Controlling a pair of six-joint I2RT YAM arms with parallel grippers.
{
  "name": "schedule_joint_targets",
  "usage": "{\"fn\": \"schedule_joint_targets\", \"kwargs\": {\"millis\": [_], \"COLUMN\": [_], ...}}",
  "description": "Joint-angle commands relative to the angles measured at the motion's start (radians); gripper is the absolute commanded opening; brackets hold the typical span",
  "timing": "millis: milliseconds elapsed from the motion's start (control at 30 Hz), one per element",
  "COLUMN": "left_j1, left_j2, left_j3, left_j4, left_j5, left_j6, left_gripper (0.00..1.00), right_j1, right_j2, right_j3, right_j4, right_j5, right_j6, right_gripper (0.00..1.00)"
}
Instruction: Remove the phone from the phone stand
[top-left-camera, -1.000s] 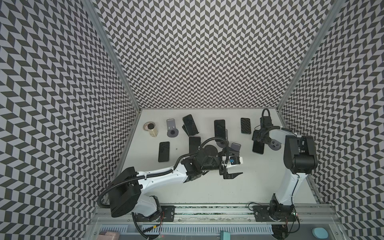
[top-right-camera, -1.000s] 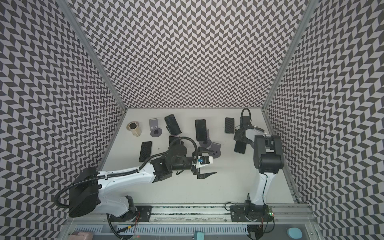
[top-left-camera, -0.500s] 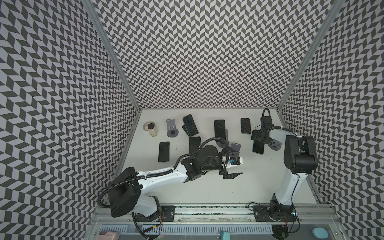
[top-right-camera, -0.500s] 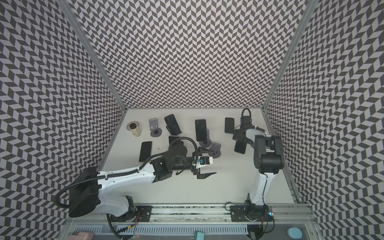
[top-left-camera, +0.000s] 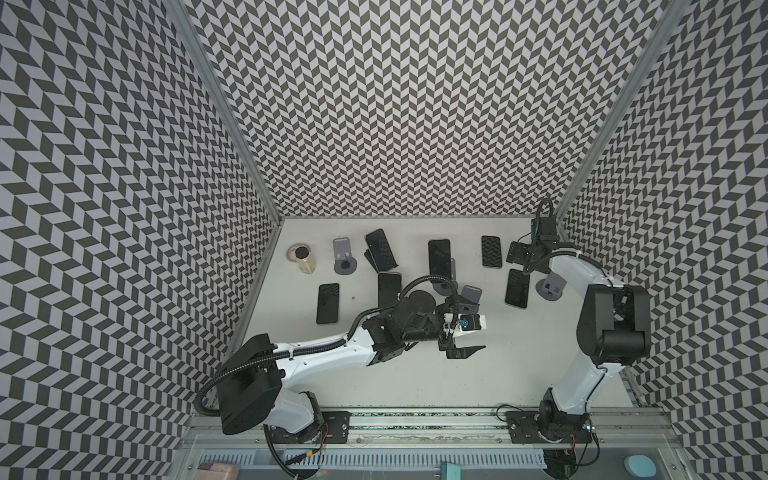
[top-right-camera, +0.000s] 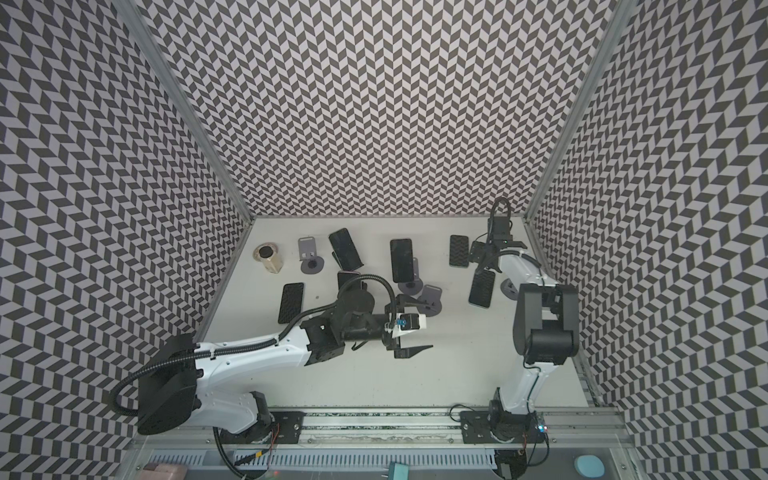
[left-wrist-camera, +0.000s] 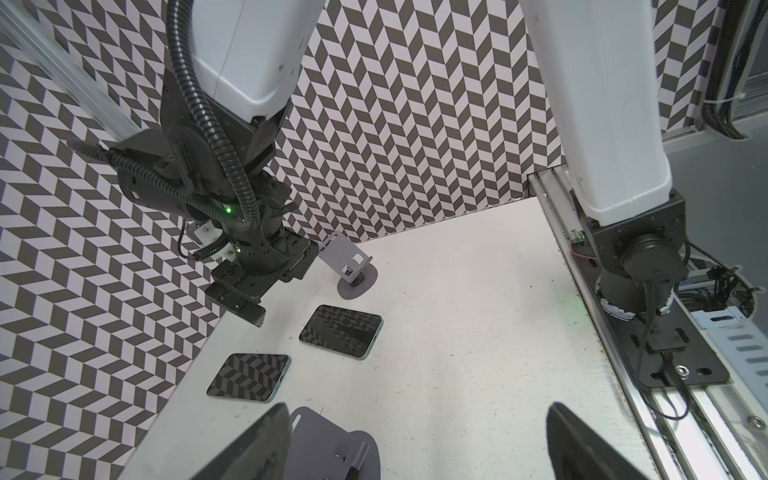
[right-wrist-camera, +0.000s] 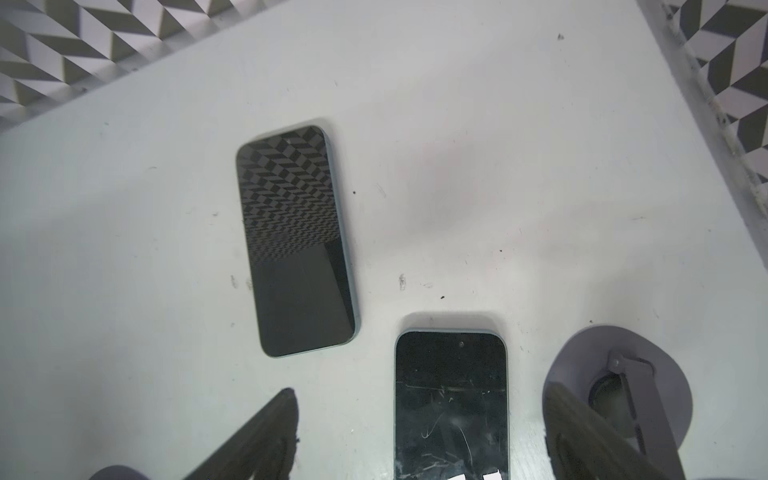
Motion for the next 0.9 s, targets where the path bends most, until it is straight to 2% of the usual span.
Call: {"fn": "schedule_joint_targets", "kwargs": {"millis": [0,300,533,667,867], "left_j1": [-0.005,-0.012,-0.06,-0.06,-0.059], "left_j2": [-0.034,-0.108,-0.209,-0.277,-0.38], "left_j3": [-0.018,-0.042,-0.057,-0.056,-0.064], "left_j4": [0.024,0.076,0.066,0.02,-0.117], "left_j5": [-0.02,-0.124,-0.302,-0.434,-0.57], "left_j6": [0.007,0.003,0.061,-0.074,-0.255], "left_gripper": [0.96,0.95,0.96,0.97,0.99], "right_j1": [-0.005,0.032,0.104,0.141,0.187], "right_j2": [-0.073,-0.301,-0.502,-0.614,-0.738], "right_j3": [0.032,-0.038,-0.132,-0.184,-0.27], "right_j4": [-0.027,-0.023,-0.02,-0.005,0.007], "right_j5": [-0.026,-0.157,-0.199,-0.215,-0.217], "right_j6": [0.01,0.061,0.095,0.112,0.113], "right_gripper": [0.9,0.9,0.89,0.89,0.89]}}
